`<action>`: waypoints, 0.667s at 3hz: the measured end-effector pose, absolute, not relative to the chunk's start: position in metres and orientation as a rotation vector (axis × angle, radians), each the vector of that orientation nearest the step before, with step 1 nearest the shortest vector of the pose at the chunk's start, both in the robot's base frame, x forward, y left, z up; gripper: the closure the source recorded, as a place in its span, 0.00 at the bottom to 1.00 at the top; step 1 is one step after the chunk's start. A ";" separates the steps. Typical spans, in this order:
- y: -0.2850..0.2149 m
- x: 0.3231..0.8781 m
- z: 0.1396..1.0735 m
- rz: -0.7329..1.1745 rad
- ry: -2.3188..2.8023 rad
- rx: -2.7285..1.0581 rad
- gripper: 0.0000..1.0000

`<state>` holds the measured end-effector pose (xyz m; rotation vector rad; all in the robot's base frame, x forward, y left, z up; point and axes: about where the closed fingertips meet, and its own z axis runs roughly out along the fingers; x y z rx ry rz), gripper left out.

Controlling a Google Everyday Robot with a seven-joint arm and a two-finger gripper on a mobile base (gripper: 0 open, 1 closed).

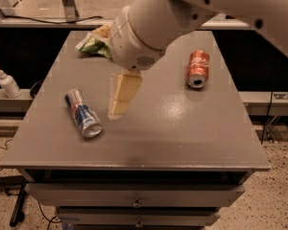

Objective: Place redbull can upright

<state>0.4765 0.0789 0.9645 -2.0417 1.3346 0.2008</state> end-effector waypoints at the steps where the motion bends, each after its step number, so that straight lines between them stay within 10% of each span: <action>1: 0.117 0.487 0.946 0.142 1.167 -2.122 0.00; 2: 0.139 0.507 0.936 0.051 1.033 -2.169 0.00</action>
Offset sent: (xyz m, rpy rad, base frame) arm 0.0591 0.0863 -0.0443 -0.0815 -0.3162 0.2817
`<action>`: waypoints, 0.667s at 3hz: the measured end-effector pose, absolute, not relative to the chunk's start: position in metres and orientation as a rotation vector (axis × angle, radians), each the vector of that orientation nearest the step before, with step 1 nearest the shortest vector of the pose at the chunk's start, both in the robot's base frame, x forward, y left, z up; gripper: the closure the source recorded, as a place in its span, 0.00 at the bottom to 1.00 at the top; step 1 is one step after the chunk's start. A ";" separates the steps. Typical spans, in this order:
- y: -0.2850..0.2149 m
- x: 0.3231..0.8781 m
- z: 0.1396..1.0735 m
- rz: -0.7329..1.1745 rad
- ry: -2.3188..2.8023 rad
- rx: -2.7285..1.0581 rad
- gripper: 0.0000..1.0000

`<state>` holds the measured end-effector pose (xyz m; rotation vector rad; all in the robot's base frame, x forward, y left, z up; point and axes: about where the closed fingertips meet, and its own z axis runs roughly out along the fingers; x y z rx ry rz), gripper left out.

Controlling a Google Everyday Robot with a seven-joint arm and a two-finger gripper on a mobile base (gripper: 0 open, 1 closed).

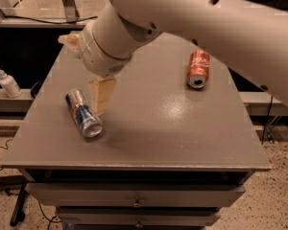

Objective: Place redbull can upright

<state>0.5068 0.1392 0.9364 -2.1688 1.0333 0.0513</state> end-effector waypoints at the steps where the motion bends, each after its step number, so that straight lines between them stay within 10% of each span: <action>1: 0.139 0.507 0.938 0.038 1.025 -2.171 0.00; 2: 0.141 0.502 0.942 0.036 0.999 -2.180 0.00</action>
Offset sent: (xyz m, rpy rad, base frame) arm -0.0077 0.0024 0.0040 -0.0058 -0.0267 0.0485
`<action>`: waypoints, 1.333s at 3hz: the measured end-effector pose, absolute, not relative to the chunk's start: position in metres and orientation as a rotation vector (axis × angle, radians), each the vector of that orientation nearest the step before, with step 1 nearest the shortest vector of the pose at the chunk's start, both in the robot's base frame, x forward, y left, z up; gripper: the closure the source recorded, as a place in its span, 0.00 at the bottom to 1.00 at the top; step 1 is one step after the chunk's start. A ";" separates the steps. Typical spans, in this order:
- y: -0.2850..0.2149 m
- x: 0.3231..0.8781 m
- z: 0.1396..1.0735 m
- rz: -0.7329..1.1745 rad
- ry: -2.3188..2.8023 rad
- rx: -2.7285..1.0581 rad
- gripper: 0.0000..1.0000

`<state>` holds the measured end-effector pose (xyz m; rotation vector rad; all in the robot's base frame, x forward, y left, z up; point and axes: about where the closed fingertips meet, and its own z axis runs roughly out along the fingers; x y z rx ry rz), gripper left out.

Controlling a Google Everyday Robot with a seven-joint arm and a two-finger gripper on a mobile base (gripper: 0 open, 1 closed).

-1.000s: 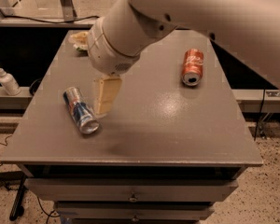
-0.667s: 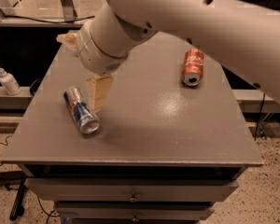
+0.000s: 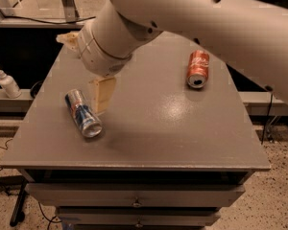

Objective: Place redbull can upright

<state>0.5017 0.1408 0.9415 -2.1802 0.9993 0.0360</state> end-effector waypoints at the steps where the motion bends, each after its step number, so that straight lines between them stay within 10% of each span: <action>1: 0.147 0.501 0.954 -0.053 0.844 -2.290 0.00; 4: 0.127 0.558 0.949 -0.209 0.336 -2.711 0.00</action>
Offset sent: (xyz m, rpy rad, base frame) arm 0.0352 0.0170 0.0235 -0.3774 -0.2739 0.4884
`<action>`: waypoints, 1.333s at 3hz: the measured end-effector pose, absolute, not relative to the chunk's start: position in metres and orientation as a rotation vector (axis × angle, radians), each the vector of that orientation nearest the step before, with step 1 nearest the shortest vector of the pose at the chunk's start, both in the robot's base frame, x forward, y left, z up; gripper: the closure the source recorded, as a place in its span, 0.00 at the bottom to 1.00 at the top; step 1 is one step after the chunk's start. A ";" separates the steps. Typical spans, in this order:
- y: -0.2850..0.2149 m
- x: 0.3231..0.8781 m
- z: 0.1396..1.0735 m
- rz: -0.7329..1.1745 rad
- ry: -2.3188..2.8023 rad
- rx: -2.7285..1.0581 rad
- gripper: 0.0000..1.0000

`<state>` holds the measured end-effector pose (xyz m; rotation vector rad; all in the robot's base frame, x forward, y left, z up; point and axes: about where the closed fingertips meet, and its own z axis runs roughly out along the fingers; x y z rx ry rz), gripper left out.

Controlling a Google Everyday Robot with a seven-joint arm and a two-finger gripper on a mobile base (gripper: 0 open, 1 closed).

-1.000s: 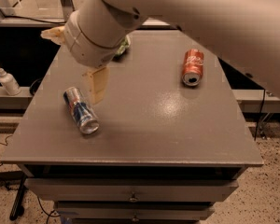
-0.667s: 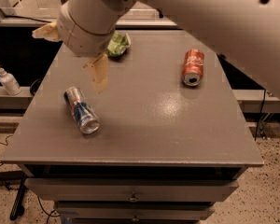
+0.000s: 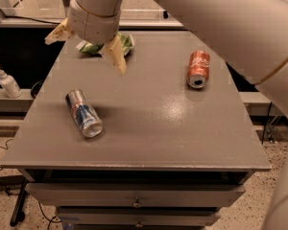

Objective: Place redbull can upright

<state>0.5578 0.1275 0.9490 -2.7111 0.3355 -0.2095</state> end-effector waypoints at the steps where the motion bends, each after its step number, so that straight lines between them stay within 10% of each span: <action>1: 0.099 0.570 0.940 -0.210 0.227 -2.818 0.00; 4: 0.058 0.567 0.908 -0.113 0.149 -2.872 0.00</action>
Offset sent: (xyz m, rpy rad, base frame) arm 0.0132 -0.0983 -0.0324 -0.2356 0.0717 0.1616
